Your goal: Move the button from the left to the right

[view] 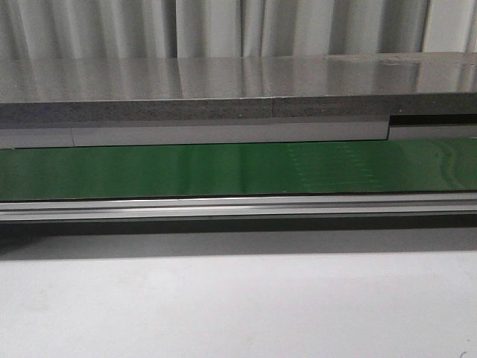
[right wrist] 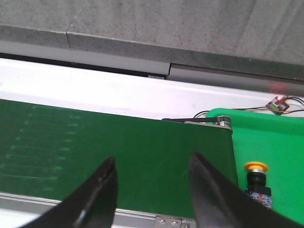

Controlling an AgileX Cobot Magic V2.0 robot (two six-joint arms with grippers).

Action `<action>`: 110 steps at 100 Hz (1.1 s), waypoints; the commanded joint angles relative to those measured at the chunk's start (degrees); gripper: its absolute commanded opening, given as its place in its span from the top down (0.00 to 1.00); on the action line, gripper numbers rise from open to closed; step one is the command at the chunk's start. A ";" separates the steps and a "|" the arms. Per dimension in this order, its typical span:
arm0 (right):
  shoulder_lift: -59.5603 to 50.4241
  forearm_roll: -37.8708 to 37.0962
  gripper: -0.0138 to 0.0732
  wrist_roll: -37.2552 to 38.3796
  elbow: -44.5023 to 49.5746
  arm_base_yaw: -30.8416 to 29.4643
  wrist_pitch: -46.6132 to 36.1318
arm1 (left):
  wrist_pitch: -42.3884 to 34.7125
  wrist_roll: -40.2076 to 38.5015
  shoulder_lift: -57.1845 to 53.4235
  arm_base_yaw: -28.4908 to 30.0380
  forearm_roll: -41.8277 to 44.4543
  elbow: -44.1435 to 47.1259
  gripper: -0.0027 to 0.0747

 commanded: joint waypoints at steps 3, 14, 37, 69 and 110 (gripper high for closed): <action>-5.96 2.74 0.42 -0.50 1.04 0.25 -3.26 | -5.02 -0.30 0.39 -0.52 -0.51 -1.61 0.99; -11.99 4.61 0.42 -0.50 3.57 0.25 -0.48 | -5.02 -0.30 0.39 -0.52 -0.51 -1.61 0.99; -21.76 5.81 0.43 -0.50 8.50 0.25 3.95 | -5.02 -0.30 0.39 -0.52 -0.51 -1.61 0.99; -24.49 5.81 0.77 -0.50 11.28 0.25 4.79 | -5.02 -0.30 0.39 -0.52 -0.51 -1.61 0.99; -24.49 5.85 0.92 -0.50 11.35 0.25 5.04 | -5.02 -0.30 0.39 -0.52 -0.51 -1.61 0.99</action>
